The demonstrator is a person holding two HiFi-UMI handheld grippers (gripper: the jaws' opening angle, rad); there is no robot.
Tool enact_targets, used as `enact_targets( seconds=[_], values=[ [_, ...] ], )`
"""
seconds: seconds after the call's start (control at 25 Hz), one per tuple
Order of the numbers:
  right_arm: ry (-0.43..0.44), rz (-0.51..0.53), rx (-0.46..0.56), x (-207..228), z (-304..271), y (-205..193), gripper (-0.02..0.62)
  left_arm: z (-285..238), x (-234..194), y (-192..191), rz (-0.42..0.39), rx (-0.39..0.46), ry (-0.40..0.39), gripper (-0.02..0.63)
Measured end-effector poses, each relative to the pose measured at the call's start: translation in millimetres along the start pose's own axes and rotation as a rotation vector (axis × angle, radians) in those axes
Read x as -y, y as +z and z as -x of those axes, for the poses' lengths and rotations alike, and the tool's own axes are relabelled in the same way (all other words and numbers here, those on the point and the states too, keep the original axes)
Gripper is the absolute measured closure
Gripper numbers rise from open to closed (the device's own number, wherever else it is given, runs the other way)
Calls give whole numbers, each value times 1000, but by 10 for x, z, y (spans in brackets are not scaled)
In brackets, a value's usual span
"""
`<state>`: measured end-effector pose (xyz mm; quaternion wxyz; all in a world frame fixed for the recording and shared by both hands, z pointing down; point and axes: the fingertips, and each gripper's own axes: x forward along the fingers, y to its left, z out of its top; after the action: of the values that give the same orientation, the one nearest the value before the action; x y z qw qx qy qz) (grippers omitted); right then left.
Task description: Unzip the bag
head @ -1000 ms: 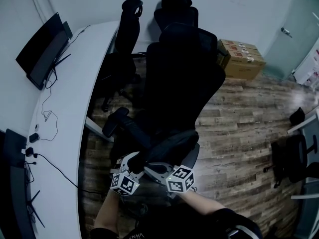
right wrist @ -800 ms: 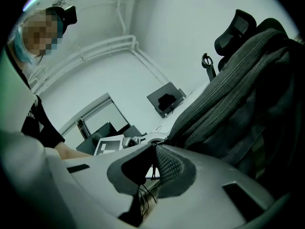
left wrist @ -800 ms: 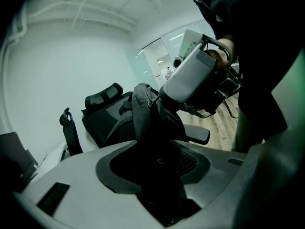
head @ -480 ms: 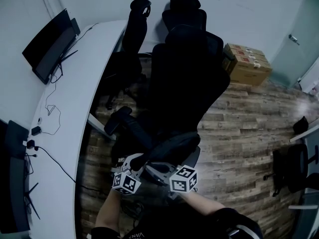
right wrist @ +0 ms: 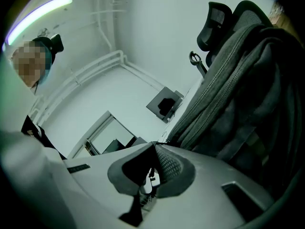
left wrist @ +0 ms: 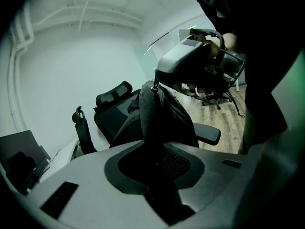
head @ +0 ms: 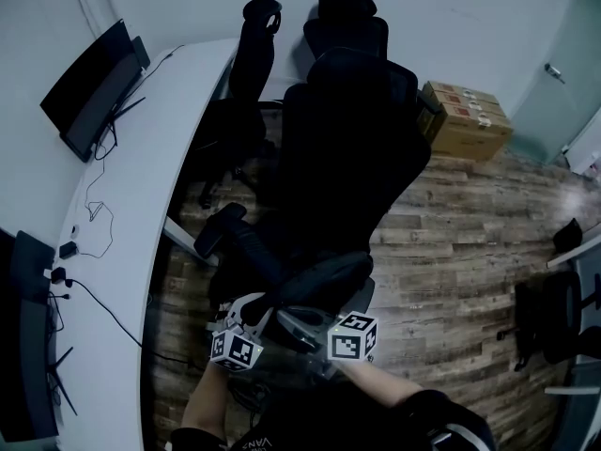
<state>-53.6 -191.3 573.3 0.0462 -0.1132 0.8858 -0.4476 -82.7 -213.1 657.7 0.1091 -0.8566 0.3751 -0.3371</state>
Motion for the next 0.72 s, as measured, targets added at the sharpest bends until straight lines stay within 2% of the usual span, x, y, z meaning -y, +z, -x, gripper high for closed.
enact_targets(
  seconds=[0.72],
  values=[
    [48, -130, 104, 110, 285, 355, 551, -43, -1, 70, 44, -23, 32, 500]
  ],
)
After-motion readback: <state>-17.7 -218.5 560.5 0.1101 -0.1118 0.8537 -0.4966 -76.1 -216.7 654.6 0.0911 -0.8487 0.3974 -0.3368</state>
